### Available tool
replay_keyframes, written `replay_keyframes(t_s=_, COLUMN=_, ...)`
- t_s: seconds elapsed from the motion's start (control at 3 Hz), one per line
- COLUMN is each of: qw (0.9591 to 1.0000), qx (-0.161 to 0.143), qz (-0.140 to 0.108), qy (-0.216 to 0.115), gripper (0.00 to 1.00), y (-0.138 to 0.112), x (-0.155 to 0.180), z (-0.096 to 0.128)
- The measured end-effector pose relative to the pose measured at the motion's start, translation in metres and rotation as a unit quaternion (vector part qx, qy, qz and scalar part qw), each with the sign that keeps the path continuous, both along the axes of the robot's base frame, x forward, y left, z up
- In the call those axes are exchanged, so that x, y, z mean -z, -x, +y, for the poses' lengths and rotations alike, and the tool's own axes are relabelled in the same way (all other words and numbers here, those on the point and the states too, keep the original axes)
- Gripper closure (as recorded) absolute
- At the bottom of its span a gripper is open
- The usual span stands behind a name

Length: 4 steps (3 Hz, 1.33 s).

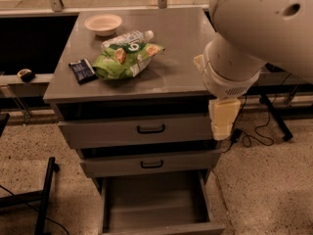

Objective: Place green rice chip bag into bottom drawer

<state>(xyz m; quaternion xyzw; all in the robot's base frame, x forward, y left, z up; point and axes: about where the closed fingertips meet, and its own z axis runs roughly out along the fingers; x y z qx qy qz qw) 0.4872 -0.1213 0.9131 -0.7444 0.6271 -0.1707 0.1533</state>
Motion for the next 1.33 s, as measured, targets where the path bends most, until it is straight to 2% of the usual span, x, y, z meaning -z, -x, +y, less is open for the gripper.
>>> replay_keyframes(t_s=0.33, qw=1.0, qx=0.0, qz=0.0, qy=0.0, gripper=0.0, y=0.0, x=0.0, z=0.0)
replay_keyframes(t_s=0.67, qw=0.9988, qx=-0.046, qz=-0.011, qy=-0.014, gripper=0.0, y=-0.012, x=0.002, z=0.01)
replay_keyframes(t_s=1.0, qw=0.9884, qx=-0.137, qz=-0.049, qy=-0.043, gripper=0.0, y=-0.055, x=-0.003, z=0.044)
replay_keyframes(t_s=1.33, qw=0.97, qx=-0.227, qz=-0.07, qy=-0.052, gripper=0.0, y=-0.09, x=-0.001, z=0.093)
